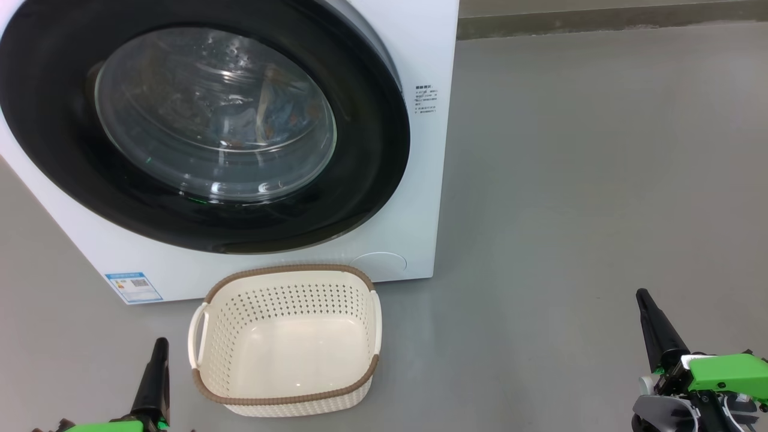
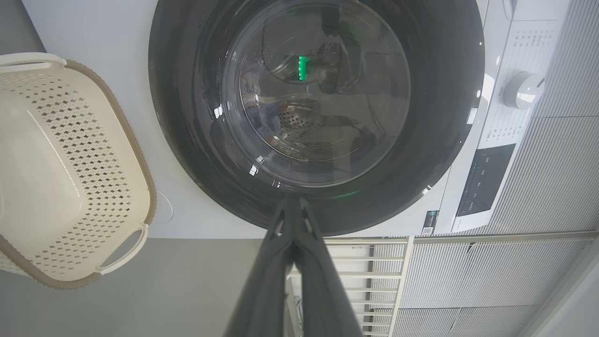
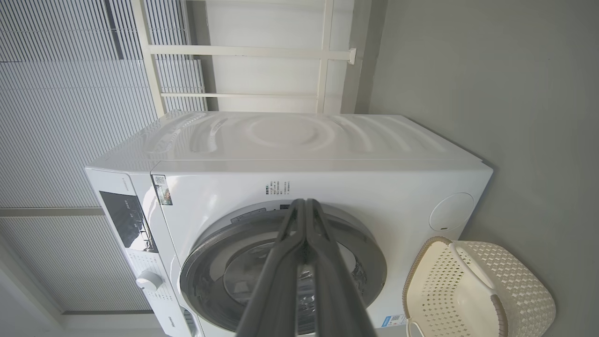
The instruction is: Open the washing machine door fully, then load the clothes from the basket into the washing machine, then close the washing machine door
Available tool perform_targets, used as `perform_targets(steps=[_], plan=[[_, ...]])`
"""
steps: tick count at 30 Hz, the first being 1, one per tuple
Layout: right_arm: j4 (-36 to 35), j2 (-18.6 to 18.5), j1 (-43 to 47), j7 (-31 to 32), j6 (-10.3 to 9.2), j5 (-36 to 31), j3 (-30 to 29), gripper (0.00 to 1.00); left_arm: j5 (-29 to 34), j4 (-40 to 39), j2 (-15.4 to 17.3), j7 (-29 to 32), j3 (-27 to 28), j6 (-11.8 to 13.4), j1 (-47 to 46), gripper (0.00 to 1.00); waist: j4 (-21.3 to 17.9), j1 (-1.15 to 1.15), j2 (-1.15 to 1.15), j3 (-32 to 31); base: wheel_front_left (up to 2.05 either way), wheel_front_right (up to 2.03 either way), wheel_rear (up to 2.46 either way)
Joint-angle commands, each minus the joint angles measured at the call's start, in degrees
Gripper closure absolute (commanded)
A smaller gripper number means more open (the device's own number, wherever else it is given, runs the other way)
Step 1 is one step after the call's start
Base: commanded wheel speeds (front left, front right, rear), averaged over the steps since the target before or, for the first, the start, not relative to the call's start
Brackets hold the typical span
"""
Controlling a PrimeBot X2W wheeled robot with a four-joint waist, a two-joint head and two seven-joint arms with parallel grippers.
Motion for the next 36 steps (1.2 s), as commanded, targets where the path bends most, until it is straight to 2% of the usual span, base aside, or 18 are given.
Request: perform_targets(steps=[1,36], plan=[[-1.71,-0.46,-2.29,0.25,0.1,0.26,1.05,1.0,-0.47,-1.77,0.54,0.35,1.53,0.04,-2.44,1.0,0.0,0.0,0.0,0.0,0.0,0.0,0.0],[-1.71,-0.45,-2.29,0.24,0.1,0.26,1.06,1.0,-0.47,-1.77,0.54,0.35,1.52,0.04,-2.44,1.0,0.0,0.0,0.0,0.0,0.0,0.0,0.0]])
